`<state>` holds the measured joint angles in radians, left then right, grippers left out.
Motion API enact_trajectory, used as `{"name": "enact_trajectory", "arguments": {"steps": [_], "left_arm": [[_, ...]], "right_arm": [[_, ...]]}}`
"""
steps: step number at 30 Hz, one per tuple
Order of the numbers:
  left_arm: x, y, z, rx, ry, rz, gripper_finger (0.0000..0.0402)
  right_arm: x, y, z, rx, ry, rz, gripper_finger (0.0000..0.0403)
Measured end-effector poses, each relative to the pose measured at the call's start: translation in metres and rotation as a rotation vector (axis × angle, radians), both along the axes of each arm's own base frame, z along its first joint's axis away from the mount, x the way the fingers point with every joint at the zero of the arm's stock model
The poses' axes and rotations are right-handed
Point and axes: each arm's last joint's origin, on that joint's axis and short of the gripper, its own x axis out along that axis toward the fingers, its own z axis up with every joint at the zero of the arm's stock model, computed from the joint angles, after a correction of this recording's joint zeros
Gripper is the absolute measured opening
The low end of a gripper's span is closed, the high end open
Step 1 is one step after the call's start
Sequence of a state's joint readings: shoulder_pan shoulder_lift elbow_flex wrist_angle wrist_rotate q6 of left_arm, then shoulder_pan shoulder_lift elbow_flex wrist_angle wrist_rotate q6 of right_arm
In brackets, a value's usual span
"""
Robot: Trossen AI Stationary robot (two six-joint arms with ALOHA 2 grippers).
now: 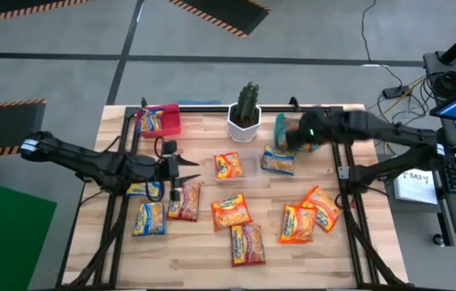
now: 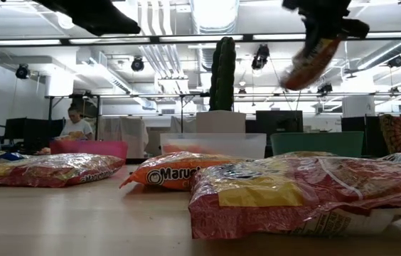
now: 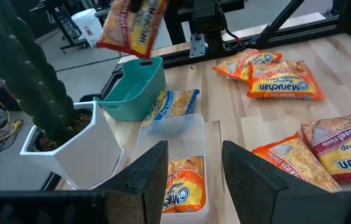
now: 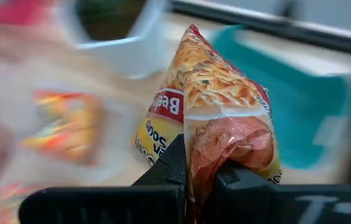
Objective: Sort Maruchan noodles
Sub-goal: Put the red noodle pack into the green bin
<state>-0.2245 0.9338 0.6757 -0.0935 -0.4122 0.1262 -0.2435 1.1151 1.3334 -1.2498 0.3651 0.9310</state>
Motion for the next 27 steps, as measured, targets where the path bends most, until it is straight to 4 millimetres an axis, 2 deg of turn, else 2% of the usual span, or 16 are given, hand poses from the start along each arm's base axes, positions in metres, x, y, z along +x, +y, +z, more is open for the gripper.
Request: {"name": "enact_trajectory", "arguments": {"steps": [5, 10, 14, 20, 27], "left_arm": [[-0.002, 0.0, -0.001, -0.006, 0.018, 0.002, 0.0135], [-0.001, 0.0, -0.003, -0.005, 0.034, 0.003, 0.0135], [0.0, 0.0, -0.005, -0.004, 0.043, 0.003, 0.0135], [0.0, 0.0, -0.006, -0.002, 0.051, 0.003, 0.0135], [0.0, 0.0, -0.006, -0.002, 0.052, 0.003, 0.0135]], "right_arm": [[-0.007, -0.048, -0.004, 0.107, 0.21, -0.096, 0.0009], [-0.009, -0.095, -0.024, 0.243, 0.322, -0.108, 0.0009], [-0.012, -0.124, -0.045, 0.364, 0.378, -0.101, 0.0009], [-0.014, -0.151, -0.072, 0.472, 0.476, -0.089, 0.0009], [-0.007, -0.166, -0.095, 0.531, 0.544, -0.073, 0.0009]]}}
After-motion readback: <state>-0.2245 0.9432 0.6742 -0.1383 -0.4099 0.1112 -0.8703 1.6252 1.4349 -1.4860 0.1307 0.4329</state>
